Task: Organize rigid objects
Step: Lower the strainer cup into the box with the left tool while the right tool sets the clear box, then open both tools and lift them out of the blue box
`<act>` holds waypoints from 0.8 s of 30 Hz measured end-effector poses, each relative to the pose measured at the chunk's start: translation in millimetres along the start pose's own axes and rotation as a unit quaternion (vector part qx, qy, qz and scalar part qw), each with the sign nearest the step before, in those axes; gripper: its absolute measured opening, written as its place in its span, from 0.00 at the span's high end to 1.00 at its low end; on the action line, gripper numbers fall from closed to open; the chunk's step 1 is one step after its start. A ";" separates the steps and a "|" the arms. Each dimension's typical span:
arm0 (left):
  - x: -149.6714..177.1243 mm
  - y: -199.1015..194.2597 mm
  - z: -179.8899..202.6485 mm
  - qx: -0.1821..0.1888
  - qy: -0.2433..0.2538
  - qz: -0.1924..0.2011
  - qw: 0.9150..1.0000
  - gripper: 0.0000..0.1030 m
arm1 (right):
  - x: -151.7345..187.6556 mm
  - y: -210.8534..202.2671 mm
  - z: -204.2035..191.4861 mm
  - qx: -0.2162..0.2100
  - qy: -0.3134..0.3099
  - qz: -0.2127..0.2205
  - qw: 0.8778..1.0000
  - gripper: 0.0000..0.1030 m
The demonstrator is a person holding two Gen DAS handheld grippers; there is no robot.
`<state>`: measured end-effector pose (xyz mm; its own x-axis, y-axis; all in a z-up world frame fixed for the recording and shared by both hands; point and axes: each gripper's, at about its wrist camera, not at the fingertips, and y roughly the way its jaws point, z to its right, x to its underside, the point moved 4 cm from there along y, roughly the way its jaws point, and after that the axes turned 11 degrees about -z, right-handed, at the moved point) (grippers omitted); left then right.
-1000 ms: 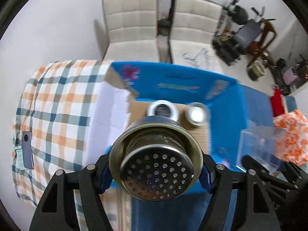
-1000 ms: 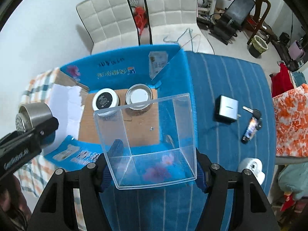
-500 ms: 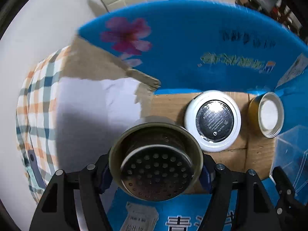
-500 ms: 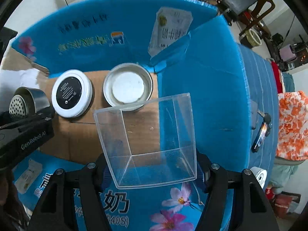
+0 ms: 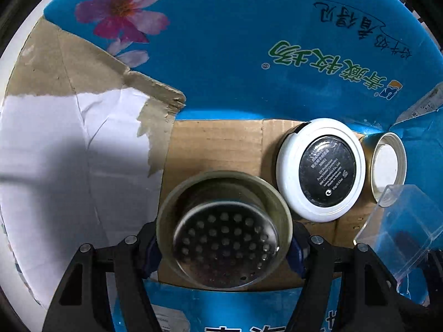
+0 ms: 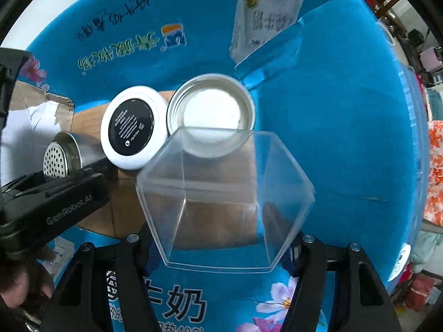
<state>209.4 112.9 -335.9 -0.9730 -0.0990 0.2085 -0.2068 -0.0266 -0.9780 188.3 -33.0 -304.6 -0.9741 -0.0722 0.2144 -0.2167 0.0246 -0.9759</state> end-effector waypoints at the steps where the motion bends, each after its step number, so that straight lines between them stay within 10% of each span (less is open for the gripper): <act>1: 0.9 -0.4 -1.1 0.001 0.002 -0.003 1.000 0.33 | -0.5 3.2 0.5 -0.006 0.002 -0.004 1.000 0.35; 11: 8.4 -42.6 -15.0 0.015 0.005 0.015 1.000 0.01 | 2.4 1.3 1.3 -0.025 -0.003 -0.016 1.000 0.20; 24: 62.1 -105.0 -14.0 0.003 -0.003 0.094 0.996 0.00 | 46.8 -40.9 10.1 -0.013 -0.015 0.016 1.000 0.13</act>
<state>169.3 123.5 -220.3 -0.9939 -0.1079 0.0212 -0.0198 -0.0138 -0.9997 152.3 -47.5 -255.1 -0.9783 -0.1008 0.1811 -0.1871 0.0532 -0.9809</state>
